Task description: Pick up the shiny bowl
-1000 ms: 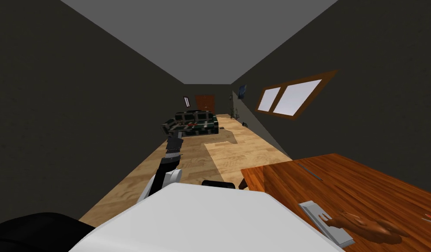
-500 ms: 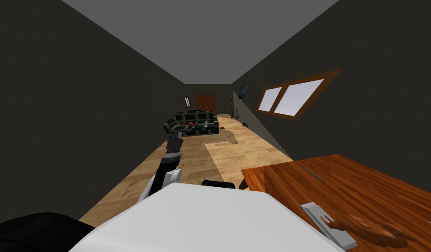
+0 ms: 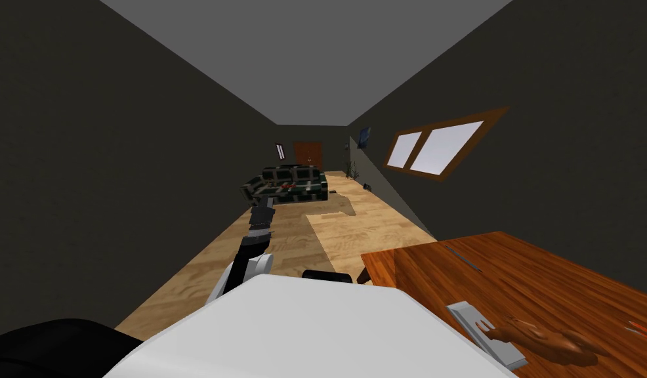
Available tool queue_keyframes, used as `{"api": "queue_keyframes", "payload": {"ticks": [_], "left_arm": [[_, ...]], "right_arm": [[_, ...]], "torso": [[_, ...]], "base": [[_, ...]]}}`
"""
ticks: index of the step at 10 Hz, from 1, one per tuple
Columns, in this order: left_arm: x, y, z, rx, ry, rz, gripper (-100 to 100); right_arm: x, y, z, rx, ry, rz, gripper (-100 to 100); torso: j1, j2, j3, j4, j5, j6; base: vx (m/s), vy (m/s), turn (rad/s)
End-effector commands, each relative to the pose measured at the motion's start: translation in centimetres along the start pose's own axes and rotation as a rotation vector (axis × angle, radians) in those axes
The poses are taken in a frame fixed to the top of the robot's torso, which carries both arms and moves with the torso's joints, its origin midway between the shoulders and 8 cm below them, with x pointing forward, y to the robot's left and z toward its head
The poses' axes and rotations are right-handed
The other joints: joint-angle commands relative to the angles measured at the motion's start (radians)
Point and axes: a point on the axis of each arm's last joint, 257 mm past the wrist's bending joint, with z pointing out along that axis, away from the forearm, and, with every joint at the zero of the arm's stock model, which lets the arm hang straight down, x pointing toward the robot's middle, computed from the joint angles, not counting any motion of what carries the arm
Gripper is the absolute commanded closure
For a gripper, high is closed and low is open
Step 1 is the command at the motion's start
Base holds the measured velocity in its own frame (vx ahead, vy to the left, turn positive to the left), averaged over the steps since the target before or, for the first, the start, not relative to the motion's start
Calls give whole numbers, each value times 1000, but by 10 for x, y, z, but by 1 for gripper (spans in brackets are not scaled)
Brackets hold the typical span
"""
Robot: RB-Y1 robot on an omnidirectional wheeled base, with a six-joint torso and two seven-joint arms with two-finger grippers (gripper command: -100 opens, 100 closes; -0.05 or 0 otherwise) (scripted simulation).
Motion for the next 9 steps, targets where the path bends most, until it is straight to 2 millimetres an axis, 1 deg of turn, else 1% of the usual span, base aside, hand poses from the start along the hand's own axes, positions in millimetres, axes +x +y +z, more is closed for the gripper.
{"api": "queue_keyframes", "payload": {"ticks": [1, 5, 8, 9], "left_arm": [[0, 0, 0, 0, 0, 0, 0], [0, 0, 0, 0, 0, 0, 0], [0, 0, 0, 0, 0, 0, 0], [0, 0, 0, 0, 0, 0, 0]], "right_arm": [[-2, 8, 1, -9, -4, 4, -100], [-2, 8, 1, -9, -4, 4, -100], [-2, 8, 1, -9, -4, 4, -100], [-6, 16, 10, 3, -5, 12, -100]], "torso": [[0, 0, 0, 0, 0, 0], [-1, 0, 0, 1, -3, -1], [-1, -1, 0, 1, -3, -1], [-1, -1, 0, 1, -3, -1]], "base": [[2, 3, 12], [-3, -7, -18], [4, -1, 21], [-5, -10, -27]]}}
